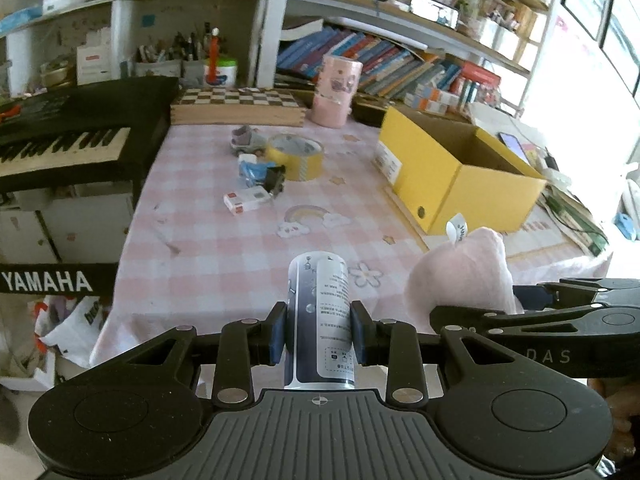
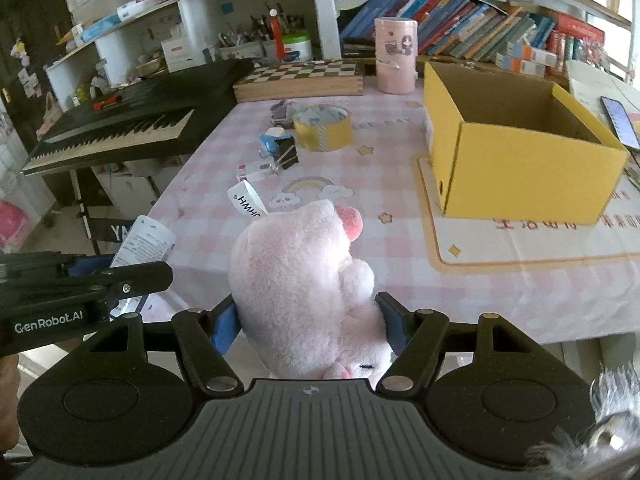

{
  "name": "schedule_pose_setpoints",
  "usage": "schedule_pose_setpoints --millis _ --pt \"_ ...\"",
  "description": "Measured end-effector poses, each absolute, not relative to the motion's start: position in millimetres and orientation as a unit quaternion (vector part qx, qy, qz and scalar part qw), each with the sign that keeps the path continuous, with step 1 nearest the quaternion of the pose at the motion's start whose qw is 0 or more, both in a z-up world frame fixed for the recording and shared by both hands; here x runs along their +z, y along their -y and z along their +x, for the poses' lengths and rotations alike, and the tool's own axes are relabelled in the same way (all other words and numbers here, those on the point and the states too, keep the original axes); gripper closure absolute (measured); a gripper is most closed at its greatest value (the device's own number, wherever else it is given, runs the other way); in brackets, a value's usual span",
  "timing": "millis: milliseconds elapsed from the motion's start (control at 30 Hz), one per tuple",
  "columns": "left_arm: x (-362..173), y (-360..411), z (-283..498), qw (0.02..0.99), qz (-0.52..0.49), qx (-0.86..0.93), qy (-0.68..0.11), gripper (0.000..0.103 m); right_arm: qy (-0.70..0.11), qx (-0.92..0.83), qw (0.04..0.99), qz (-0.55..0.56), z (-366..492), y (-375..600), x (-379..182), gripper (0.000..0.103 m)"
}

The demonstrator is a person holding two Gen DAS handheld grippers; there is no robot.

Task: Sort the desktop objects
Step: 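Lift the spray bottle and pink pig and carry both toward the yellow box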

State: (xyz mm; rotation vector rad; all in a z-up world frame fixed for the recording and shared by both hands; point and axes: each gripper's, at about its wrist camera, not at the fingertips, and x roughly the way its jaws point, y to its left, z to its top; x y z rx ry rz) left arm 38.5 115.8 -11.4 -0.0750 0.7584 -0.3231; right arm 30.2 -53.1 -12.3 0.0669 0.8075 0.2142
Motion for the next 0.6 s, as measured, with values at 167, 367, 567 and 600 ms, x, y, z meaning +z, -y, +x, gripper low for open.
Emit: schedule_pose_setpoints --millis 167,367,567,600 --pt "-16.0 -107.0 32.0 0.908 -0.029 -0.183 -0.375 0.072 -0.399 0.079 0.912 0.047 14.1 61.8 -17.0 0.035" --pt "-17.9 -93.7 25.8 0.902 -0.008 -0.212 -0.375 0.072 -0.399 0.044 0.913 0.068 -5.1 74.8 -19.6 0.035" --pt "-17.0 -86.0 23.6 0.9 0.006 -0.226 -0.374 0.072 -0.398 0.028 0.913 0.081 -12.9 79.9 -21.3 0.035" --pt "-16.6 -84.7 24.0 0.9 0.008 -0.227 -0.372 0.072 -0.397 0.025 0.914 0.082 -13.2 81.0 -20.8 0.035"
